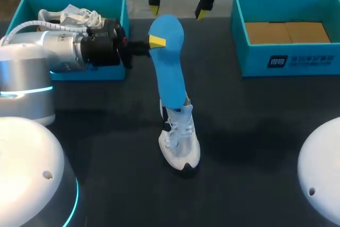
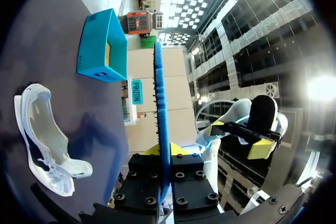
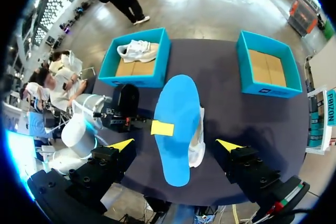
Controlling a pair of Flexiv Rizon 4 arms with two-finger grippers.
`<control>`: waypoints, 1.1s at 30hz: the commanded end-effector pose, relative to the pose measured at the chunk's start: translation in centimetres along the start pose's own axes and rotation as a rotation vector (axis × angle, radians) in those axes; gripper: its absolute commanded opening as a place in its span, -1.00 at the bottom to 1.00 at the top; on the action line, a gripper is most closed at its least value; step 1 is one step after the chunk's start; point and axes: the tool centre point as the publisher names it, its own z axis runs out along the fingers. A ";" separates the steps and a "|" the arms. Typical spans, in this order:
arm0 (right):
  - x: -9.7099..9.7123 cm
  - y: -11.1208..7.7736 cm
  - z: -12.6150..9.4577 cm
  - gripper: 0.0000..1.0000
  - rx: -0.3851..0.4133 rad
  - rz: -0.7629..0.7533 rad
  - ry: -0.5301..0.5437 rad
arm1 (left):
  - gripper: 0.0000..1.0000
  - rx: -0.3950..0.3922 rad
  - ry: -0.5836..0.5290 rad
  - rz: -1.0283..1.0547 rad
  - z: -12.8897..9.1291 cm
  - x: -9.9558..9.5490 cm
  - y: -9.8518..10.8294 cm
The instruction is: Take the shoe out of the shoebox, open the shoe tongue, remove and reinsert the insole, then place the shoe into the shoebox
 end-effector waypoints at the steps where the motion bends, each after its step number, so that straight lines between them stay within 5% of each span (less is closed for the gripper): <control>1: 0.9 -0.1 0.0 1.00 0.001 -0.013 -0.171 | -1.00 -0.002 -0.001 0.001 0.1 0.0 -0.2; 33: 2.5 -1.2 1.3 1.00 0.006 -0.037 -0.204 | -1.00 -0.007 -0.014 0.011 0.3 0.0 0.1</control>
